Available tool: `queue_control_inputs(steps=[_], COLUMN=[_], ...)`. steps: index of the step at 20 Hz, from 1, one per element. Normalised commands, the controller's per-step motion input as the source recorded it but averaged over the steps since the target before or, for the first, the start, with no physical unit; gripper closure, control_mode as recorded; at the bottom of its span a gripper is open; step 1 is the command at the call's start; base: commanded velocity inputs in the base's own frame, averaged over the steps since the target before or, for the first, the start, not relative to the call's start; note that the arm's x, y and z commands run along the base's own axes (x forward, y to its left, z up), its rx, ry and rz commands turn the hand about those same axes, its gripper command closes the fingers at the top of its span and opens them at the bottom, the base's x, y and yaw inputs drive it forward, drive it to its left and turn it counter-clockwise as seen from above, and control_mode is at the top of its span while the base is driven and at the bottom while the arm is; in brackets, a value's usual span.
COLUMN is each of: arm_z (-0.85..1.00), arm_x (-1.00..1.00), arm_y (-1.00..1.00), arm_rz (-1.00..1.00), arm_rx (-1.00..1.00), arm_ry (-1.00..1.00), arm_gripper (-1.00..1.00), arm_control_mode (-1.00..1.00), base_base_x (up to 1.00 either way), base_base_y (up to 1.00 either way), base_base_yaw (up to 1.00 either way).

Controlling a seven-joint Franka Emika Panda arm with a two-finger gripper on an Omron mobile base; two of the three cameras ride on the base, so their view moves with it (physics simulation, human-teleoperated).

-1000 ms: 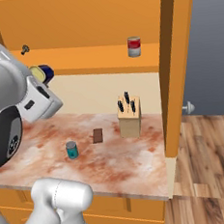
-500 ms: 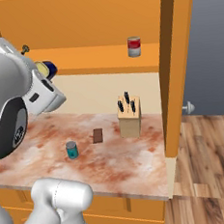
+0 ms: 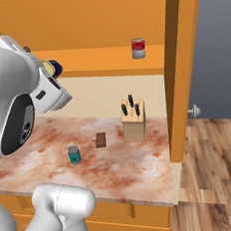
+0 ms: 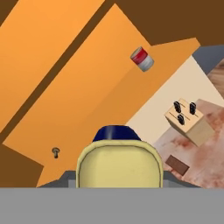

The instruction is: Pick the cans from the counter and place them in their designated side in the cabinet.

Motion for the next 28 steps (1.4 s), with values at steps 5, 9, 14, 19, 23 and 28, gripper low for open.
queue_control_inputs(steps=[5, 9, 14, 19, 23, 28], arm_z=[0.00, 0.00, 0.00, 0.00, 0.00, 0.00], arm_x=[0.13, 0.14, 0.17, 0.18, 0.17, 0.19], arm_y=[-0.07, -0.13, -0.13, -0.10, -0.11, -0.09], arm_rz=[0.00, -0.01, -0.01, -0.01, -0.02, -0.02], arm_rx=[0.00, 0.00, 0.00, 0.00, 0.00, 0.00], arm_ry=[0.00, 0.00, 0.00, 0.00, 0.01, 0.02], arm_gripper=[1.00, 1.00, 1.00, 1.00, 1.00, 1.00], arm_control_mode=[-1.00, -1.00, -1.00, -1.00, -1.00, -1.00], base_base_x=[0.00, 0.00, 0.00, 0.00, 0.00, 0.00], base_base_y=[0.00, 0.00, 0.00, 0.00, 0.00, 0.00], base_base_yaw=[0.00, 0.00, 0.00, 0.00, 0.00, 0.00])
